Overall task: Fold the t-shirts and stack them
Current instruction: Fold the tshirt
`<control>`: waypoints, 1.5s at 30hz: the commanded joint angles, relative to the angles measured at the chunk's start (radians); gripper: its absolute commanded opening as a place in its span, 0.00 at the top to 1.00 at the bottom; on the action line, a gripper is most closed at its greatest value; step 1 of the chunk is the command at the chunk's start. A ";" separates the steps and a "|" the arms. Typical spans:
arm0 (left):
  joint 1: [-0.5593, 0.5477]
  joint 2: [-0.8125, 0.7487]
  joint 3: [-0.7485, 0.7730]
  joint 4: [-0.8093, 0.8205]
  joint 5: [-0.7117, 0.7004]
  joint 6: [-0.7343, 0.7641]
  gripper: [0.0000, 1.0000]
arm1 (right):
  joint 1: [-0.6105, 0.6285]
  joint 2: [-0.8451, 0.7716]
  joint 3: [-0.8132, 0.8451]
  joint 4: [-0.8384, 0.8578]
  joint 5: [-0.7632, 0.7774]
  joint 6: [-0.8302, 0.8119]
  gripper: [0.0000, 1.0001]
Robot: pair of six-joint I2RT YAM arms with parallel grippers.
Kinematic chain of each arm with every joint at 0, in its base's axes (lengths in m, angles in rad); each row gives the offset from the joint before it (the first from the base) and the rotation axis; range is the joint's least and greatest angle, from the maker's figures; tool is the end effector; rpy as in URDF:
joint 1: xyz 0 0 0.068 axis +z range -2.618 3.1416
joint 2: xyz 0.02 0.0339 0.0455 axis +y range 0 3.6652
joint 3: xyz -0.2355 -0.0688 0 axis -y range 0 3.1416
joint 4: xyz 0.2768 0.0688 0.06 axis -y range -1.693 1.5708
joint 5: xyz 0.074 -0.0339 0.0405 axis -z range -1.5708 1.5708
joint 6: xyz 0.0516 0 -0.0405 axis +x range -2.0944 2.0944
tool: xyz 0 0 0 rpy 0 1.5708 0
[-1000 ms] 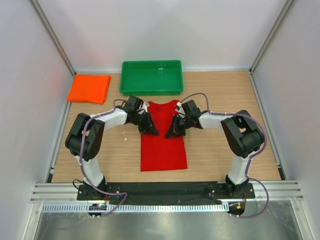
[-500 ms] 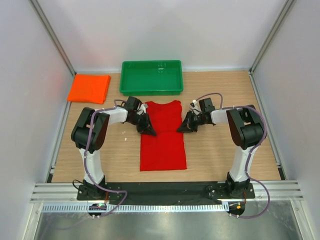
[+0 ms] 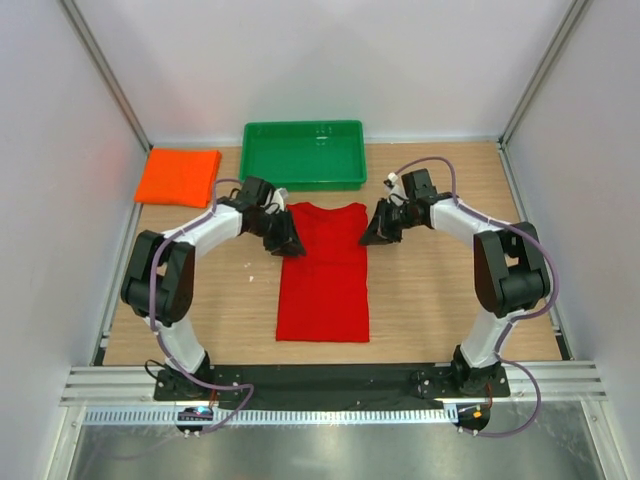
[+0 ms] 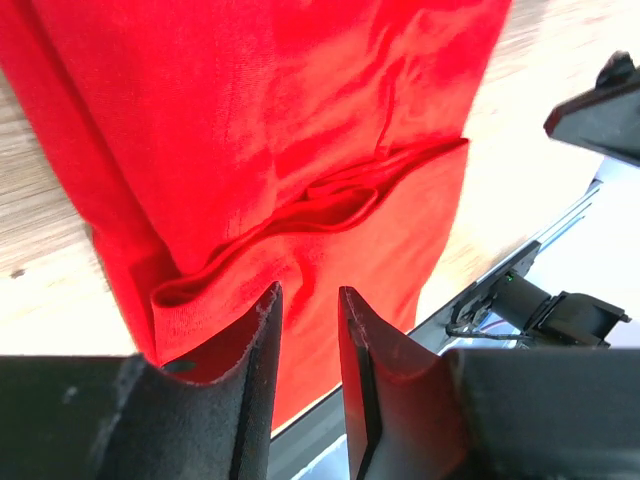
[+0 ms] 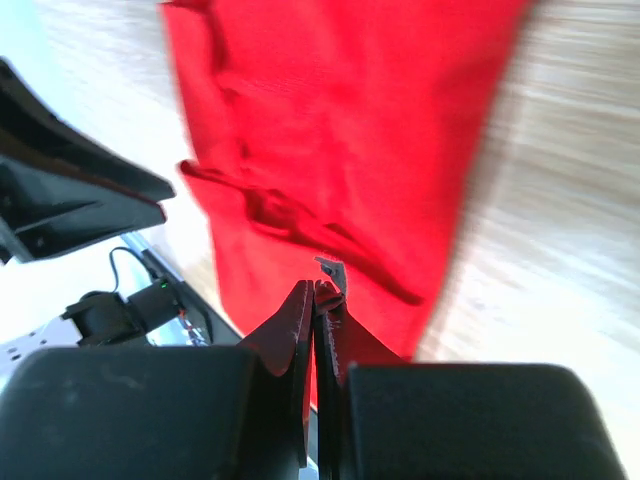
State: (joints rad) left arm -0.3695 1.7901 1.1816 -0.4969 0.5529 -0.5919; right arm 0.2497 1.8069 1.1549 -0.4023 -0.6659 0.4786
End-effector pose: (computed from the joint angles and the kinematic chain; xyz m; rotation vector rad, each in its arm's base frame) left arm 0.3498 -0.1645 0.1290 -0.1241 2.8137 -1.0148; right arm 0.3682 0.1268 0.1226 0.0629 2.6913 1.1185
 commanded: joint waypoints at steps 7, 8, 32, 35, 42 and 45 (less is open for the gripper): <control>0.030 0.014 -0.083 -0.005 0.007 0.030 0.73 | 0.063 -0.047 -0.156 0.115 -0.084 0.094 0.93; 0.035 0.023 -0.098 0.007 0.005 0.029 0.73 | 0.062 -0.038 -0.168 0.129 -0.086 0.089 0.93; 0.096 -0.236 -0.086 -0.293 -0.154 0.156 0.44 | -0.009 -0.236 -0.141 -0.340 0.255 -0.147 0.46; 0.096 -0.329 -0.143 -0.348 -0.121 0.164 0.44 | 0.011 -0.303 -0.196 -0.385 0.207 -0.126 0.41; -0.036 -0.492 -0.276 -0.390 -0.179 0.003 0.29 | 0.218 -0.538 -0.461 -0.247 0.181 0.148 0.32; -0.036 -0.512 -0.387 -0.353 -0.151 -0.217 0.34 | 0.295 -0.603 -0.605 -0.143 0.190 0.286 0.32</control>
State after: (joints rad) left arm -0.4088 1.3140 0.8600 -0.8440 0.4107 -0.6022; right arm 0.5076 1.2556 0.6231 -0.6319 -0.4843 0.5861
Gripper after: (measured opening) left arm 0.669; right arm 0.678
